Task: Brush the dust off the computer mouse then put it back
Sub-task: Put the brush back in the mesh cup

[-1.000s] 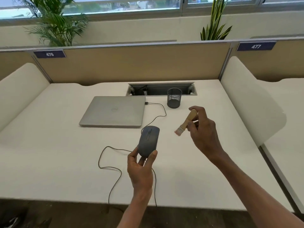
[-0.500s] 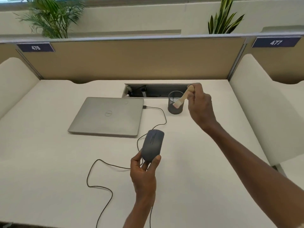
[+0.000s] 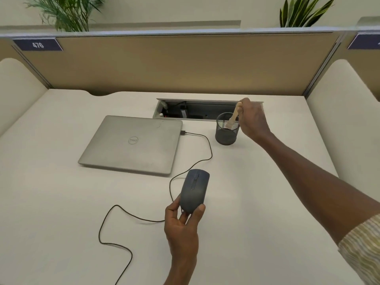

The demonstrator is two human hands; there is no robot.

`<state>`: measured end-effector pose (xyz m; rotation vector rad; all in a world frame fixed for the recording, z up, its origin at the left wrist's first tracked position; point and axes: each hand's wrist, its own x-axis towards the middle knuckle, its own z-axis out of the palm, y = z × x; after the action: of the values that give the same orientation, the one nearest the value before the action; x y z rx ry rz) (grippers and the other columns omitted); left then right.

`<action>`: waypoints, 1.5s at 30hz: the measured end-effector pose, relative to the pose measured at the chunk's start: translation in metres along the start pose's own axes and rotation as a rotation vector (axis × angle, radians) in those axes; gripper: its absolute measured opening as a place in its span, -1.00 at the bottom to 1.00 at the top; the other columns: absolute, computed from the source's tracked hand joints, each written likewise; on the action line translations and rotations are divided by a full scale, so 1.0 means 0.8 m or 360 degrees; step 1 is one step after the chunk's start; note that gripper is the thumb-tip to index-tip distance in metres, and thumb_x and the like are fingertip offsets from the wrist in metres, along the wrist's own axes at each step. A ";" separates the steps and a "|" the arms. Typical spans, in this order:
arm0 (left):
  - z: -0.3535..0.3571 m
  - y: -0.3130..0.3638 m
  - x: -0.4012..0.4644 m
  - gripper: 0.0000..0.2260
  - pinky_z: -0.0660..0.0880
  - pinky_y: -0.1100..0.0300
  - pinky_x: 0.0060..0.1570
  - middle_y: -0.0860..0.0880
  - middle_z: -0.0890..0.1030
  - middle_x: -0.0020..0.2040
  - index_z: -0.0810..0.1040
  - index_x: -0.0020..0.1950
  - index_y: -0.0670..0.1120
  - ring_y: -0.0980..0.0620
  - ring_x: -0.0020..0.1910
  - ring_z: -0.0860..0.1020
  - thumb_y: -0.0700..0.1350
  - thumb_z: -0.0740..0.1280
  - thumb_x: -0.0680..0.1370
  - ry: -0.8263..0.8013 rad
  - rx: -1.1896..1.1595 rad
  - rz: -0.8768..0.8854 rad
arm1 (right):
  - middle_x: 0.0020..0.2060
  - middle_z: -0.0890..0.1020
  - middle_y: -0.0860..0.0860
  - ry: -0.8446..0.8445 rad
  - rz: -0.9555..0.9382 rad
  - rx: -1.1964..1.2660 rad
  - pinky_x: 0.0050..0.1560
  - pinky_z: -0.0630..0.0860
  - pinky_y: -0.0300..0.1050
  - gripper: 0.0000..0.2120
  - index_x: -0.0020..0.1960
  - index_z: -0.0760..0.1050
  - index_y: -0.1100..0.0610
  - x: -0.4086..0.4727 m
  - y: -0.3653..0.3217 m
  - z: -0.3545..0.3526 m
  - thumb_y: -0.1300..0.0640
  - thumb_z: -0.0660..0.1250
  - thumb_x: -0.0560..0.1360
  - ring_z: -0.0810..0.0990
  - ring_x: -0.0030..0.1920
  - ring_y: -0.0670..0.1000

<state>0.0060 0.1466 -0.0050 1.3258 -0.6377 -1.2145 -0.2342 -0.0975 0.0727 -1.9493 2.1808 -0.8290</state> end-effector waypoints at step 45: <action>0.023 0.012 -0.005 -0.48 0.61 0.30 -0.04 0.15 0.71 0.12 0.56 0.23 0.01 0.01 0.10 0.72 -0.24 0.63 0.34 -0.0108 -0.0073 -0.0042 | 0.05 0.67 0.12 0.0358 0.0404 0.0716 0.00 0.58 -0.13 -0.82 0.12 0.62 0.23 -0.193 -0.051 0.005 0.17 0.29 0.64 0.60 -0.01 0.05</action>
<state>-0.0086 0.1415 0.0092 1.2628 -0.6388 -1.2928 -0.1694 0.0458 0.0451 -1.3936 2.0551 -1.3985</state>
